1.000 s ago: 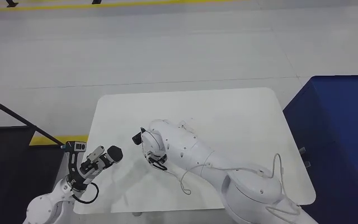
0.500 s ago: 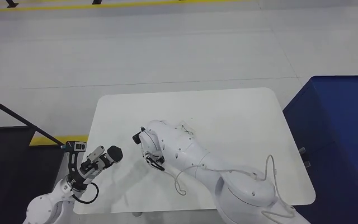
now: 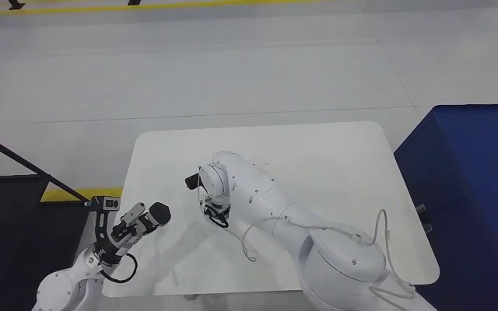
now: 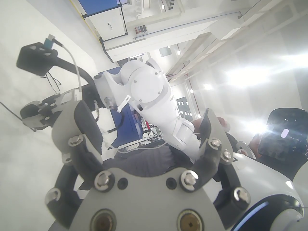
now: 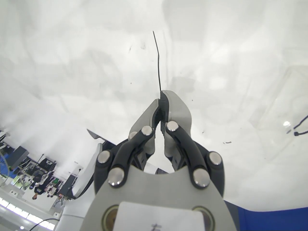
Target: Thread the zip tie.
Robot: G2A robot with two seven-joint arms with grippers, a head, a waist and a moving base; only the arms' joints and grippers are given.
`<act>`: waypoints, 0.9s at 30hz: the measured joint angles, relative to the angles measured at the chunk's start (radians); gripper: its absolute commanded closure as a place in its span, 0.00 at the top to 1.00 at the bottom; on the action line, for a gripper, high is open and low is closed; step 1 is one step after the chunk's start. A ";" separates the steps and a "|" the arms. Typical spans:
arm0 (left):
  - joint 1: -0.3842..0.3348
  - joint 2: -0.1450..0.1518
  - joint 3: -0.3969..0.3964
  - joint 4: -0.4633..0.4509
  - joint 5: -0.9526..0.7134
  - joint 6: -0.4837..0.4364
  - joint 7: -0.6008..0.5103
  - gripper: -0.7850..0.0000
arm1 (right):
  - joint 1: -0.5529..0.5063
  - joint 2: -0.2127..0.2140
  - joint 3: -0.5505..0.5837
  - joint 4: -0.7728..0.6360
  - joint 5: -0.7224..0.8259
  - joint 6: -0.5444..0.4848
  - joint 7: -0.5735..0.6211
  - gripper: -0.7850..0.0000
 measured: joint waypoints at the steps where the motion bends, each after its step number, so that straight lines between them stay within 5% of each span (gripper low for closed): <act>1: 0.000 0.000 0.000 0.000 0.000 0.000 0.000 1.00 | 0.009 0.007 0.016 0.001 0.019 -0.024 0.009 0.00; 9: 0.000 0.000 0.000 0.000 0.000 0.000 0.000 1.00 | 0.037 0.081 0.138 -0.021 0.149 -0.160 0.038 0.00; 18: 0.000 0.000 0.000 0.000 0.000 0.000 0.000 1.00 | -0.112 0.252 0.358 -0.233 0.346 -0.436 0.148 0.00; 22: 0.000 0.000 0.000 0.000 0.000 0.000 0.000 1.00 | -0.269 0.358 0.484 -0.506 0.282 -0.374 0.165 0.00; 25: 0.000 0.000 0.000 0.000 0.000 0.000 0.000 1.00 | -0.294 0.365 0.494 -0.630 0.240 -0.353 0.161 0.00; 27: 0.000 0.000 0.000 0.000 0.000 0.000 0.000 1.00 | -0.279 0.363 0.491 -0.591 0.266 -0.364 0.161 0.00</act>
